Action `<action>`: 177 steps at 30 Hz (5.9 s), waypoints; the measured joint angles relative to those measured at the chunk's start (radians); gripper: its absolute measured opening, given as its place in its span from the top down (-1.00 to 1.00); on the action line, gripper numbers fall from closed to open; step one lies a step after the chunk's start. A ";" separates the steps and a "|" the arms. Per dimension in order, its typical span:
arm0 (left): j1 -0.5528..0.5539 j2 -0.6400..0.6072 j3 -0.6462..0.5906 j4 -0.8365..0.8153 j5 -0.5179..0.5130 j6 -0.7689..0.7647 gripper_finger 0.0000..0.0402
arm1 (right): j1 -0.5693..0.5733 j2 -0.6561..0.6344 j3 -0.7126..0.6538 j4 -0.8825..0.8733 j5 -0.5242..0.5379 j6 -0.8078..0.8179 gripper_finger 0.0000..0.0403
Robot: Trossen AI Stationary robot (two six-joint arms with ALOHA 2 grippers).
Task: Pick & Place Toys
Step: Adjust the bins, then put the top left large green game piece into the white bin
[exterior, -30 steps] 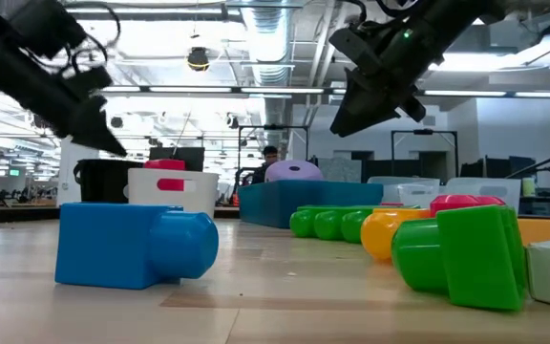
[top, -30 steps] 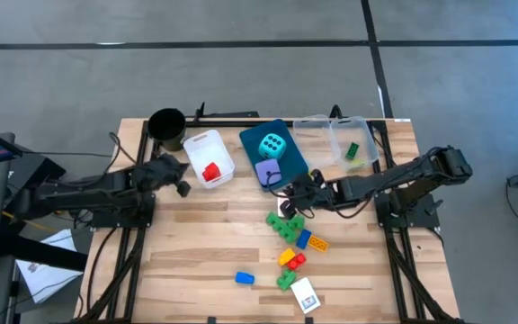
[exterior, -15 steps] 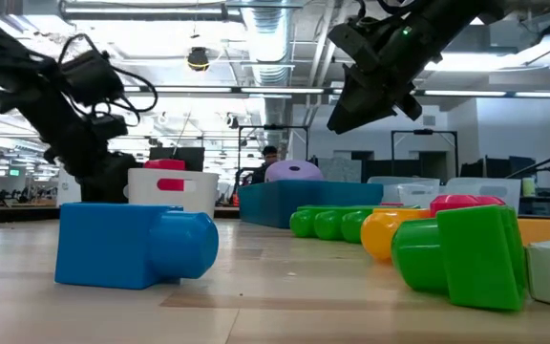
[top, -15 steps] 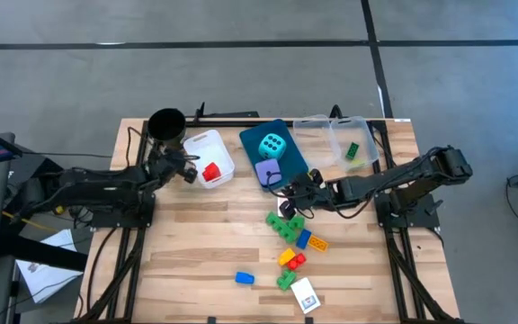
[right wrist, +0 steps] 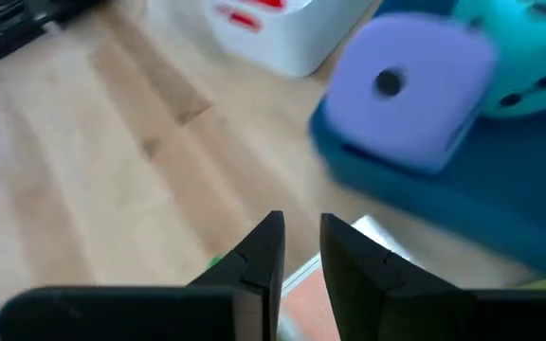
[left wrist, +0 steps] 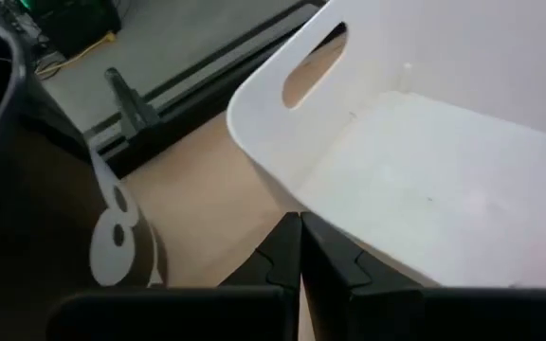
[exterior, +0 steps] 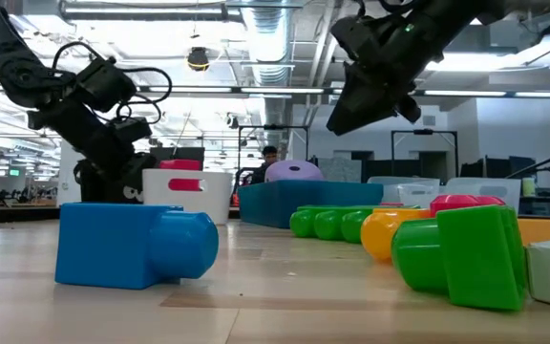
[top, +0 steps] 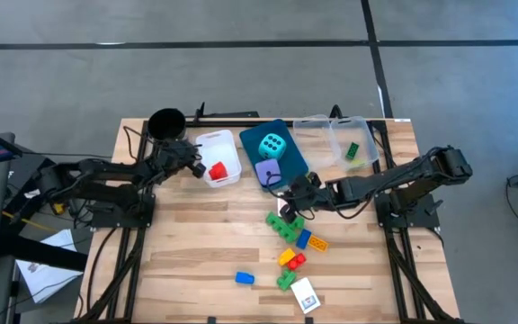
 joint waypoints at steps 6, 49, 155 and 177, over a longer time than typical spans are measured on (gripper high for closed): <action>0.025 -0.010 0.000 0.010 0.002 0.003 1.00 | 0.000 0.000 0.000 -0.005 -0.111 0.078 0.67; 0.027 -0.010 0.000 0.137 0.184 0.185 1.00 | -0.085 0.604 0.721 -0.192 0.031 -0.250 1.00; 0.026 -0.011 0.002 0.344 0.434 0.050 1.00 | -0.966 0.386 0.313 -0.857 -0.433 -0.013 1.00; 0.026 -0.011 0.002 0.315 0.434 0.058 1.00 | -0.869 0.393 0.524 -0.798 -0.375 -0.094 1.00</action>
